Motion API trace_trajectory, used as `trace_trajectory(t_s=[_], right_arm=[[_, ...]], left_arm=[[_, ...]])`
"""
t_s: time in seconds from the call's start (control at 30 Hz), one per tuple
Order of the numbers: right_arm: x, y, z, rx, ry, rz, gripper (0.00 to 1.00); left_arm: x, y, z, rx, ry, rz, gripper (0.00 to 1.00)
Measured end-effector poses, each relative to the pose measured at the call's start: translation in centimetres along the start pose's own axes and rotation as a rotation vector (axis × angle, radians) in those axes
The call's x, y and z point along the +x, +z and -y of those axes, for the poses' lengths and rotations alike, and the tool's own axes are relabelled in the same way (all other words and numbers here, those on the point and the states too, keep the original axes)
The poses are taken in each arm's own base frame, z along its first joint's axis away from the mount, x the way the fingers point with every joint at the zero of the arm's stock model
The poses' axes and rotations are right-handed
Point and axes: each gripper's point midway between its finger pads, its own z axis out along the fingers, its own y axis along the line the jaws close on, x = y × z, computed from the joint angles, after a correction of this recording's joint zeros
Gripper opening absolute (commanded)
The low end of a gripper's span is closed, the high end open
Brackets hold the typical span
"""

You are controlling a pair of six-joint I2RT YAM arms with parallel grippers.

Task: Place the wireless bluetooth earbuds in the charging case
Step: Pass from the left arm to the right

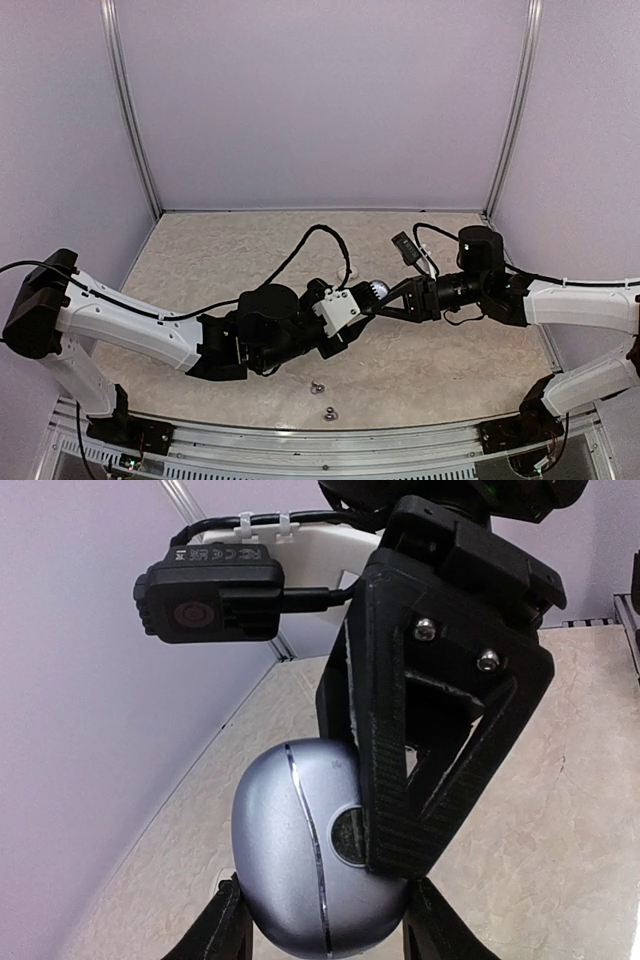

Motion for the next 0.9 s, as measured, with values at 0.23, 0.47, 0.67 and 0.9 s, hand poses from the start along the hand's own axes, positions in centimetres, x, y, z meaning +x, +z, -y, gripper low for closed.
trace_trajectory(t_s=[0.23,0.47,0.67,0.9], right_arm=[[0.0,0.0,-0.1,-0.004,0.003,-0.002,0.31],[0.1,0.0,-0.2,-0.009,0.005,-0.005,0.22],[0.0,-0.2,-0.3,0.010,-0.041,-0.001,0.22],[-0.6,-1.2,-1.5,0.031,-0.187,0.022,0.18]], left_arm=[[-0.1,0.0,0.1,0.002,0.017,0.002,0.35],[-0.2,-0.1,0.3,0.000,0.033,0.003,0.66],[-1.9,-1.8,0.9,0.062,0.009,0.064,0.72],[-5.3,-4.3,-0.1,0.139,-0.105,0.169,0.70]])
